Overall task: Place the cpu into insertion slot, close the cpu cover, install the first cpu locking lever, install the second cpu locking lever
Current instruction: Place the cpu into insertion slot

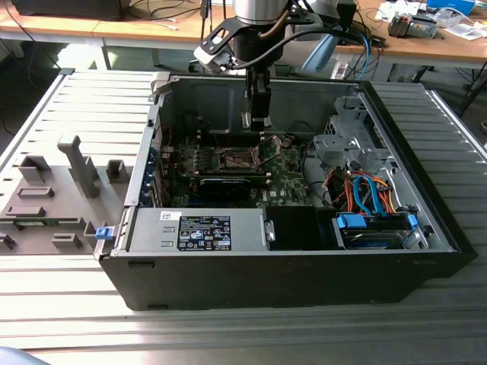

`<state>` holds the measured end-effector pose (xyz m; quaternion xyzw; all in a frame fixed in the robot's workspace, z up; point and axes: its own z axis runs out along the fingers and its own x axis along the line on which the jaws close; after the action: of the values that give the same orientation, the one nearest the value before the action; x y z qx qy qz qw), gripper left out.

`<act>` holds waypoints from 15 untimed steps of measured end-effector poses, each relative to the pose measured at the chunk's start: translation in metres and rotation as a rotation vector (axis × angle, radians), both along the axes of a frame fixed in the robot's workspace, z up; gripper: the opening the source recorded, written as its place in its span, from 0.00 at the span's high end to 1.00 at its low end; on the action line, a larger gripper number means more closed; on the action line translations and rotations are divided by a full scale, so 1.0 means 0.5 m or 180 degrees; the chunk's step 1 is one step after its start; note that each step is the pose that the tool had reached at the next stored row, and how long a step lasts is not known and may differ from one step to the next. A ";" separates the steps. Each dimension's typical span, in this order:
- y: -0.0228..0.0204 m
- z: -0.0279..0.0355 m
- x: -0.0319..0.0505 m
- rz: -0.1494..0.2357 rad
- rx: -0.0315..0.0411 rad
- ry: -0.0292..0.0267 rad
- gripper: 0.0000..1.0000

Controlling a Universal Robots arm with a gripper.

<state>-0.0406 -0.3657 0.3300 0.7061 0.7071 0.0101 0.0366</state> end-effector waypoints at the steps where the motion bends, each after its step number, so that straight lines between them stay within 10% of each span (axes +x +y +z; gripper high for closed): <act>1: 0.0000 0.000 0.000 -0.0005 0.0000 0.0000 0.46; 15: 0.0000 0.000 0.000 -0.0127 -0.0007 0.0000 0.46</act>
<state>-0.0406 -0.3657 0.3300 0.7200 0.6929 0.0086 0.0376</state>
